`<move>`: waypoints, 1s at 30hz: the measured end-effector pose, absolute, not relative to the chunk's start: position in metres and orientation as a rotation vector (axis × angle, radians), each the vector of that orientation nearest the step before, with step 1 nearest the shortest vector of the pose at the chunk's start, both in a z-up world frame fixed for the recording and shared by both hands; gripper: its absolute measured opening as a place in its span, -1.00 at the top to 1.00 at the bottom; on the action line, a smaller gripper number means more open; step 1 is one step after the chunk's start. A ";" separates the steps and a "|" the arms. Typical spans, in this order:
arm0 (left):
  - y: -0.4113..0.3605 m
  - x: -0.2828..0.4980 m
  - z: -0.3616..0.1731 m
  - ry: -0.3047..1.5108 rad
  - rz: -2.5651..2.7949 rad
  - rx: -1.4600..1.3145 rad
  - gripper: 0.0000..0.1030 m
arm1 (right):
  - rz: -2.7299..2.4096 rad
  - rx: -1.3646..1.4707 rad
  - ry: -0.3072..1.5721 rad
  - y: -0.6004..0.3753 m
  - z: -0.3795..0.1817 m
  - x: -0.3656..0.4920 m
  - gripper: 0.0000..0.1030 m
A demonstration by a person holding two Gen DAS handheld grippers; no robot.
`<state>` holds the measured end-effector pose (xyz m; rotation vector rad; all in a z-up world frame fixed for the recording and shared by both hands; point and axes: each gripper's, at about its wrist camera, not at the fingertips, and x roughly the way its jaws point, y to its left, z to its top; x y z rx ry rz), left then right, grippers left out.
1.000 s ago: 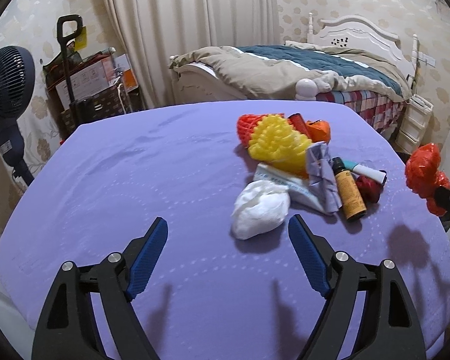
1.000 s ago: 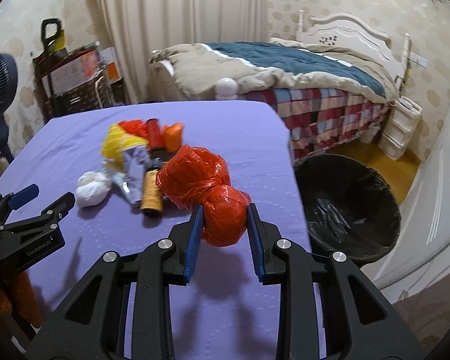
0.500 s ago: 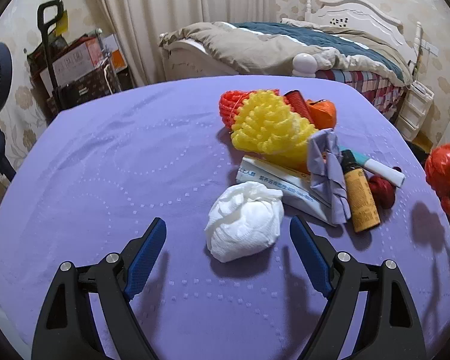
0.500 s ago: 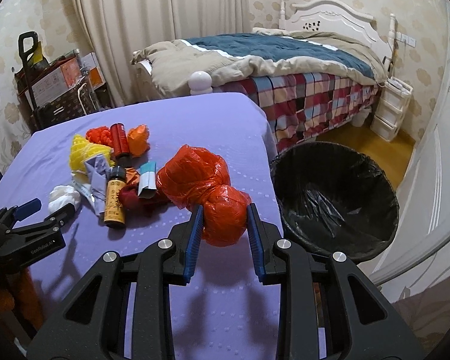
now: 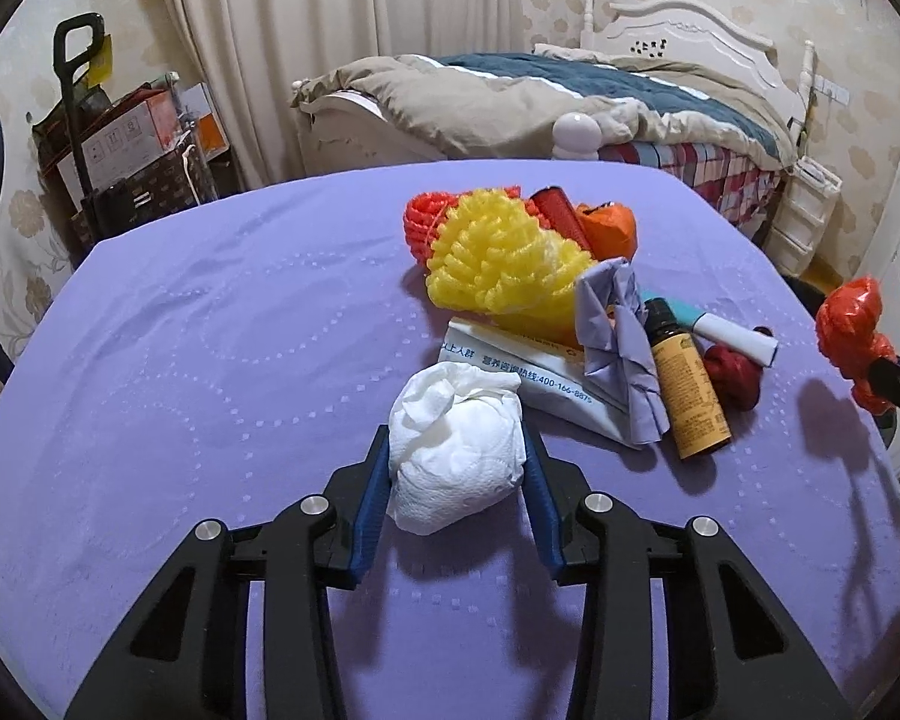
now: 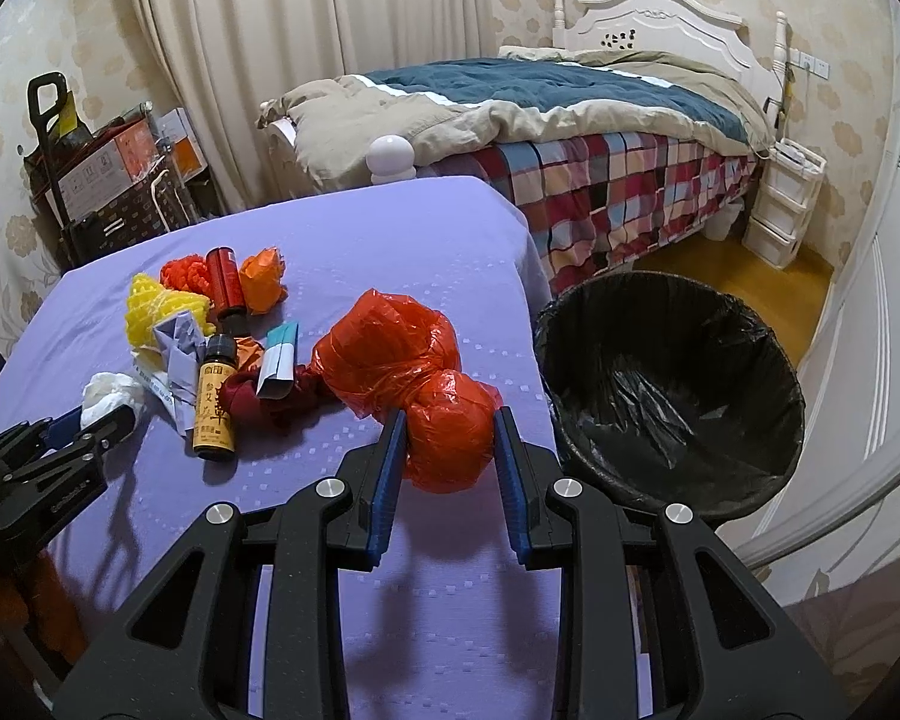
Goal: Collect trash
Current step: 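Grasp the white tissue ball with the left tool while the right tool holds the red bag, then carry the red bag and white tissue over the black trash bin with both tools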
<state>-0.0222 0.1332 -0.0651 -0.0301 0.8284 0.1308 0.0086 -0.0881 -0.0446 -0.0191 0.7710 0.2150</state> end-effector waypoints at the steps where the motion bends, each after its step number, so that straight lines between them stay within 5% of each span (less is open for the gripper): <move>1: 0.133 -0.024 -0.063 0.823 0.128 -0.036 0.20 | 0.214 -0.020 0.771 -0.088 -0.044 0.009 0.44; 13: 0.074 -0.018 -0.010 0.653 -0.008 -0.027 0.20 | 0.137 -0.005 0.724 -0.115 -0.031 0.018 0.44; 30: -0.060 0.071 -0.024 0.656 -0.185 0.069 0.20 | -0.079 0.054 0.725 -0.207 -0.044 0.075 0.44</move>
